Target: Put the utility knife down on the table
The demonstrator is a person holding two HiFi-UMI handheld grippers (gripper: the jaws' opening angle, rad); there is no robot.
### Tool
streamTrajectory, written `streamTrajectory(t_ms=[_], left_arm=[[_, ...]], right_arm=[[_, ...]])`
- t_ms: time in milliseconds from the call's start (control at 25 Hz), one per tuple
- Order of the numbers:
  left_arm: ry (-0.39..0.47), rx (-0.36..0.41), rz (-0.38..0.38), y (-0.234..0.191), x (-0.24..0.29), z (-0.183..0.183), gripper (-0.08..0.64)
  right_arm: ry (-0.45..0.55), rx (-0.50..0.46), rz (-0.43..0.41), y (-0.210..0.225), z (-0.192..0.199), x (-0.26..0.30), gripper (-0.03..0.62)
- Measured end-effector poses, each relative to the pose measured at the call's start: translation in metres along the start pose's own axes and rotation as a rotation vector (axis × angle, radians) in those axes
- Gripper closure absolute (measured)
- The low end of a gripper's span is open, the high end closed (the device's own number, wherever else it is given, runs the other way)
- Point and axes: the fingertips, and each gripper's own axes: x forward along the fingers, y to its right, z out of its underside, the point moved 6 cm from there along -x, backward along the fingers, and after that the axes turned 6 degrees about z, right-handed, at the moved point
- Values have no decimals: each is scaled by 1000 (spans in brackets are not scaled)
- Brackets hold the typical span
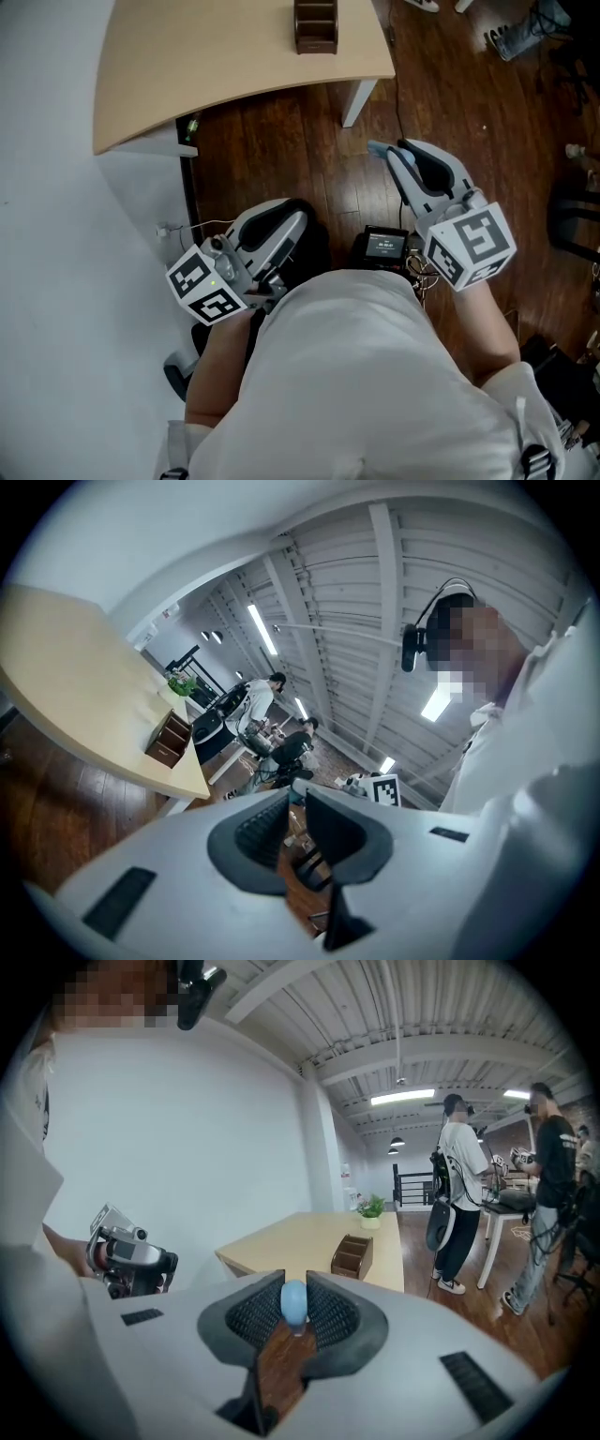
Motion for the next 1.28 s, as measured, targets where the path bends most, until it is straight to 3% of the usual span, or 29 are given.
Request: streamTrajectory(t_ms=[320,600,1000,1280], left_arm=[[-23,-11,63,-48,-20,-34,505],[-55,-40,98,-60,-4,-54,505],[-47,-27,59,-76,49,-89,505],[-39,-27,51,-122,100,-94,505]], right_arm=[[-9,-19,76,-17,-18,44,522],[-18,-26,109,-10,-38,55,520],[-21,-38,63,44,-60,87,522],[-47,-62,12,88,-46,140,522]])
